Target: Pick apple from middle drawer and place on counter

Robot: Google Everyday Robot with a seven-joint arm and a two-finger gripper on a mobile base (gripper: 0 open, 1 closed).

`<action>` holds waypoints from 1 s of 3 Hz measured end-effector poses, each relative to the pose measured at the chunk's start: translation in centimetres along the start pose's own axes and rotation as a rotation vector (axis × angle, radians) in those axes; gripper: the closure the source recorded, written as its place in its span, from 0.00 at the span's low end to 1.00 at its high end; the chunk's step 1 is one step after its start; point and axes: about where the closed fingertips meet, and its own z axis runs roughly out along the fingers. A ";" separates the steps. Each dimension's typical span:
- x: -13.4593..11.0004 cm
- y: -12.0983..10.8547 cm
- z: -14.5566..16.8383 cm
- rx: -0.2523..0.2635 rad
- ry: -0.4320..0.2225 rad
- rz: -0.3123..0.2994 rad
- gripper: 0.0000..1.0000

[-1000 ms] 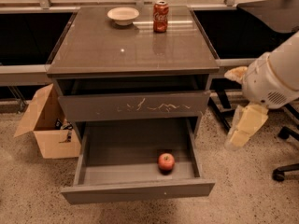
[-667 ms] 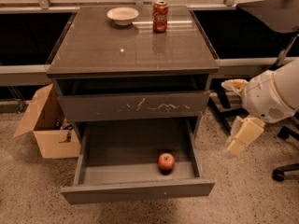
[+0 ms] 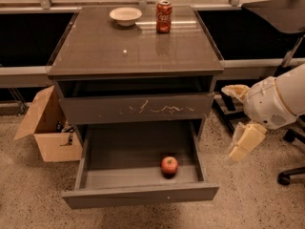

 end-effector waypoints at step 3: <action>10.0 4.5 16.0 -0.214 -0.292 0.162 0.00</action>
Offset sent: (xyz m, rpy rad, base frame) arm -0.0176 0.0058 -0.2119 0.4320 0.2023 0.0318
